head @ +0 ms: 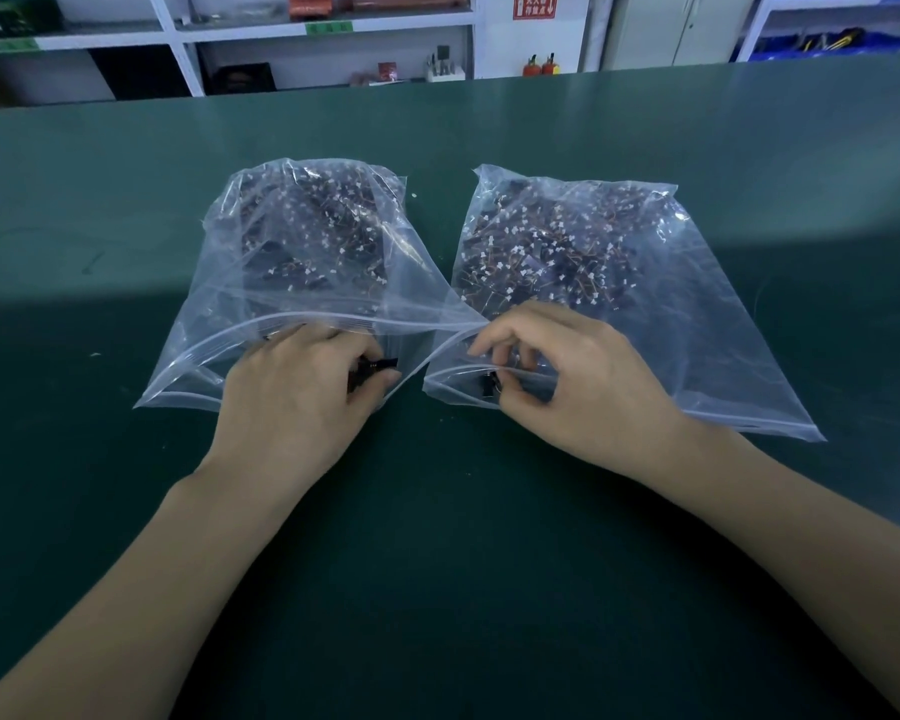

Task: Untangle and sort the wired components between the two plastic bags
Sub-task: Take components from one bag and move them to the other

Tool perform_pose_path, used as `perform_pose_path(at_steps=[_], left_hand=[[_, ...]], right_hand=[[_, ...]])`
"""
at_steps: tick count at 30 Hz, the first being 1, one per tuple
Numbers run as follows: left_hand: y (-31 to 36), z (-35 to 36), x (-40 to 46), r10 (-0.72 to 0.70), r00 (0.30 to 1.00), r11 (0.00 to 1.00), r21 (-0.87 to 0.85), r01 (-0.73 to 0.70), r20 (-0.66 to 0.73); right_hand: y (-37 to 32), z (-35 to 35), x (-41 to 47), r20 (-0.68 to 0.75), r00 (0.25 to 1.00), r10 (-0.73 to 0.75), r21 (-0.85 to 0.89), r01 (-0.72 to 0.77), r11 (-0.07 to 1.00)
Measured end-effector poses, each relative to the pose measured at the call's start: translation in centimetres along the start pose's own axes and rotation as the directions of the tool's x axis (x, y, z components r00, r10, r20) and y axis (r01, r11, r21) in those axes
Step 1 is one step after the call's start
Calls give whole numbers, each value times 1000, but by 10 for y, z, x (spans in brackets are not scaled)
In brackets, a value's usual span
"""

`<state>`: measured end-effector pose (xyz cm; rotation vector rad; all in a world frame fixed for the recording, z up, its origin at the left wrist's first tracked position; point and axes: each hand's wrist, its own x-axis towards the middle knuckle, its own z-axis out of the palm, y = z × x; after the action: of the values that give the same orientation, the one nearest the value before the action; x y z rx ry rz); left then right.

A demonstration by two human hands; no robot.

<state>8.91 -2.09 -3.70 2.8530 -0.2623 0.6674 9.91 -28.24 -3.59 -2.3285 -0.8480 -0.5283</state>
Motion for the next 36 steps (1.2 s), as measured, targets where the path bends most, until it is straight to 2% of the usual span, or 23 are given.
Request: perform_pose_path(at_steps=[5,8,12,17,23,27,32,36], left_hand=[[0,0,1,-35,999,998,-55,37,37],[1,-2,0,-21,1000,996,-81,22,13],[7,-8,0,107,992,987,-117,-114,-69],[16,-11,-2,210,962,964,-128,-233,-174],[23,-8,-5,328,891,900,-182,-396,-313],[25,-2,-7,283,906,848,-358,-390,-315],[32,2,-6,213,924,757,-544,-361,-318],[38,1,-7,208,930,723,-594,-354,-302]], right_hand=[[-1,-1,1,3,1000,-2,-6,2,1000],[-2,-3,1,17,1000,-8,-2,8,1000],[-2,-2,-1,7,1000,4,22,-4,1000],[-4,2,0,-20,996,83,181,-78,980],[-6,5,0,-36,997,63,232,-53,971],[-6,6,1,-98,995,12,298,18,954],[-7,5,1,-97,987,131,483,-68,873],[-4,2,1,-100,977,187,535,-106,838]])
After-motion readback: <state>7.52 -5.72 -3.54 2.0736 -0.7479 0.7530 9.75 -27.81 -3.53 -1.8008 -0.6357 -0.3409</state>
